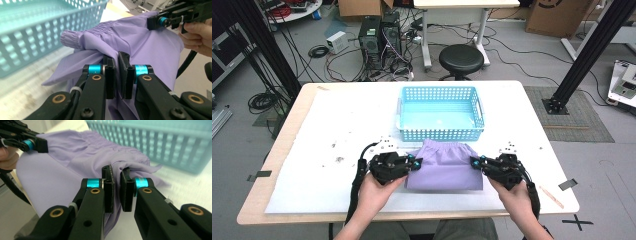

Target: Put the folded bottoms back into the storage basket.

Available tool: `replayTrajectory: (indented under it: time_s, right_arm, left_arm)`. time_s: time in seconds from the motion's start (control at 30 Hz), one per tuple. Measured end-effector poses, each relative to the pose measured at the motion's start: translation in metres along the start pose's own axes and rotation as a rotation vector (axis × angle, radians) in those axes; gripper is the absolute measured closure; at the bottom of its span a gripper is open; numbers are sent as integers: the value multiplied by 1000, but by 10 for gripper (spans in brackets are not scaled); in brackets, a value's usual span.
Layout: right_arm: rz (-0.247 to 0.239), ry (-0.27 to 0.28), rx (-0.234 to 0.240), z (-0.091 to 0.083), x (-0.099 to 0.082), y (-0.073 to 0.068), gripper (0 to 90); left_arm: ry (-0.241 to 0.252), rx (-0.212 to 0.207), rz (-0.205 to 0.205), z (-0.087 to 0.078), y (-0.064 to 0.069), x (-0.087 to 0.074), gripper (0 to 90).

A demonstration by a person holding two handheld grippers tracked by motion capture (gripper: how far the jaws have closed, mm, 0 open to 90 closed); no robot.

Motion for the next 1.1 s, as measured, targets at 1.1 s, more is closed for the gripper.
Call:
replayTrajectory:
  time_s: [1.1]
  right_arm:
    - [-61,96,-153,71,173,82,847]
  left_arm:
    - [112,205,13,35,-128,128,846]
Point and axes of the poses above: each handheld gripper's, and its own axes: z roughly forward along the jaws, x roughly out of its top, y roughly to its right, the point moved 5 cm from there along z, roughly forward along the jaws, and after that the axes turned 3 degrees about -y, right-handed, at the moved point
